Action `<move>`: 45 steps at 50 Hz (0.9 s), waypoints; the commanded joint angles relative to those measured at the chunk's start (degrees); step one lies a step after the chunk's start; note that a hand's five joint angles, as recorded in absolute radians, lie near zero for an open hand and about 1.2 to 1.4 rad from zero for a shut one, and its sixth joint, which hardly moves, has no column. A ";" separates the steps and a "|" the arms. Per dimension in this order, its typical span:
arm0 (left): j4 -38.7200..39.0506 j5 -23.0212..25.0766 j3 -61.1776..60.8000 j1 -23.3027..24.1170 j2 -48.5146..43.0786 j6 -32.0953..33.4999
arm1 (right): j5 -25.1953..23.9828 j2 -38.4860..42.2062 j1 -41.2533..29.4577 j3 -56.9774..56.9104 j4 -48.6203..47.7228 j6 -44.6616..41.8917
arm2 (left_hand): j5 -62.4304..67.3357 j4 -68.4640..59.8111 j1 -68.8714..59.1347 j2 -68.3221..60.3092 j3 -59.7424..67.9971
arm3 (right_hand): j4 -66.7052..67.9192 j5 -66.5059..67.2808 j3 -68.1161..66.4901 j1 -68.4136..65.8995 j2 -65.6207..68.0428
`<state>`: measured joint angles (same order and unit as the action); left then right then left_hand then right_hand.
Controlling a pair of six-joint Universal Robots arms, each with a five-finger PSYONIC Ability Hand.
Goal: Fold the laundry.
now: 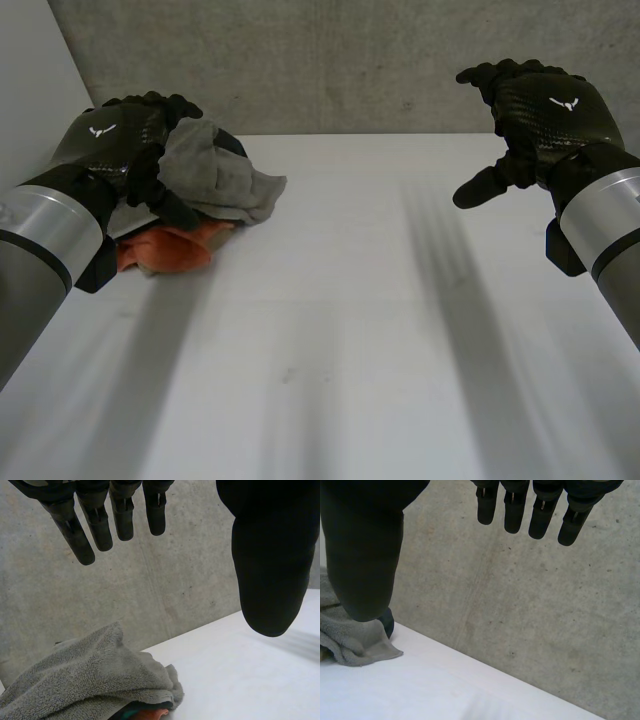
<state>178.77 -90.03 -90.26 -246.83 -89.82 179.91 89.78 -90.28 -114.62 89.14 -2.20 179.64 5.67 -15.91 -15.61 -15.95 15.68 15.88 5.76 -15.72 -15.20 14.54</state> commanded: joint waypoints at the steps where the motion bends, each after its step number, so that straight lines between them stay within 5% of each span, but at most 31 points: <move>1: 0.35 0.03 -1.15 -0.85 0.96 0.00 | -0.22 -4.91 4.93 -0.37 -2.28 -0.44 | -5.67 5.91 5.61 5.95 -5.68 | -5.88 -5.76 5.72 5.20 -4.54; 17: -0.09 0.73 0.69 -5.06 1.23 1.75 | -2.33 -4.82 4.40 -0.19 -3.51 -1.57 | -5.67 5.91 5.61 5.95 -5.68 | -5.88 -5.76 5.72 5.20 -4.54; 22: 0.70 2.92 9.37 -12.17 -11.13 5.18 | -3.47 -3.15 4.23 -0.55 -2.64 -4.73 | -5.67 5.91 5.61 5.95 -5.68 | -5.88 -5.76 5.72 5.20 -4.54; 37: 1.66 9.79 31.27 -15.53 -38.14 11.77 | -4.70 4.58 2.47 -0.02 -3.77 -7.20 | -5.67 5.91 5.61 5.95 -5.68 | -5.88 -5.76 5.72 5.20 -4.54; 40: 2.89 9.70 32.86 -15.53 -40.61 13.00 | -4.70 6.43 2.38 -0.02 -4.65 -7.29 | 7.42 -7.18 -7.48 -7.14 7.41 | -5.88 -5.76 5.72 5.20 -4.54; 41: 4.03 9.35 33.82 -15.61 -41.83 13.79 | -4.61 7.47 2.29 -0.20 -5.18 -7.38 | 33.14 -32.90 -33.20 -32.86 33.12 | -5.88 -5.76 5.72 5.20 -4.54; 43: 4.83 8.91 34.36 -15.88 -42.20 14.23 | -4.52 8.27 2.38 -0.28 -5.53 -7.38 | 57.16 -56.92 -57.22 -56.88 57.15 | -5.88 -5.76 5.72 5.20 -4.54; 45: 5.27 7.33 34.36 -15.70 -40.62 14.15 | -4.44 8.97 2.73 -0.55 -5.88 -7.64 | 64.33 -64.09 -64.39 -64.05 64.32 | -5.88 -5.76 5.72 5.20 -4.54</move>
<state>181.90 -80.54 -57.20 -262.54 -130.30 192.82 85.12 -83.73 -112.25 89.00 -6.87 172.23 30.46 -39.79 -44.85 -41.04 41.00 11.84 2.73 -11.80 -13.02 11.91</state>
